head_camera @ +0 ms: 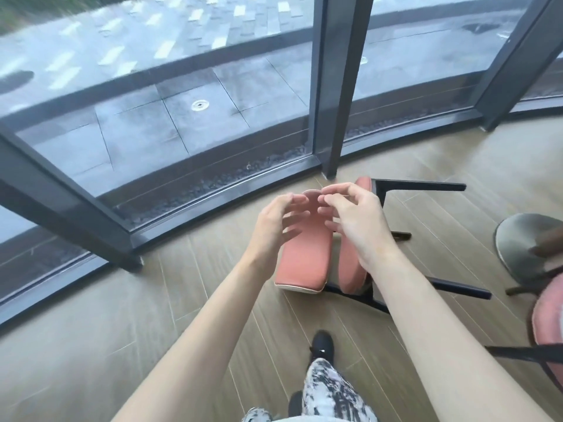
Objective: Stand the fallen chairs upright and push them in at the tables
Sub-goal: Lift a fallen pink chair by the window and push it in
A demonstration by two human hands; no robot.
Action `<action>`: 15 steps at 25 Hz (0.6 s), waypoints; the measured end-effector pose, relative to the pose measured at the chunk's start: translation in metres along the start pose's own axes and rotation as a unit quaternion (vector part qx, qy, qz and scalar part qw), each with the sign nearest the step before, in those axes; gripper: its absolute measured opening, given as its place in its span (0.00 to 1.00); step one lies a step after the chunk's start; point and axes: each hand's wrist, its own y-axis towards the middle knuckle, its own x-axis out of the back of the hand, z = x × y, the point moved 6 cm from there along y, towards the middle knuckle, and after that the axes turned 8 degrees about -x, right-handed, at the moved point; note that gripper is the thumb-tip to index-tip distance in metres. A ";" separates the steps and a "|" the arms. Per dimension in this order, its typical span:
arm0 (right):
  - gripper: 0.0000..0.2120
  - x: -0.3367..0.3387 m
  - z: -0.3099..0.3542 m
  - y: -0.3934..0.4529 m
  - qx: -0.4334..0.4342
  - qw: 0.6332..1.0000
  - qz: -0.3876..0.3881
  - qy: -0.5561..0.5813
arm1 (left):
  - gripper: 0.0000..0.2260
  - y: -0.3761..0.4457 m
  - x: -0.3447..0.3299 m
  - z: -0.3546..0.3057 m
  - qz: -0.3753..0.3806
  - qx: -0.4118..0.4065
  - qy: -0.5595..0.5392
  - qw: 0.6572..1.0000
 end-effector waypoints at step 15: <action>0.06 -0.036 0.062 0.242 -0.040 0.994 -0.093 0.042 | 0.13 0.272 0.013 -0.048 0.046 0.001 -0.018 0.999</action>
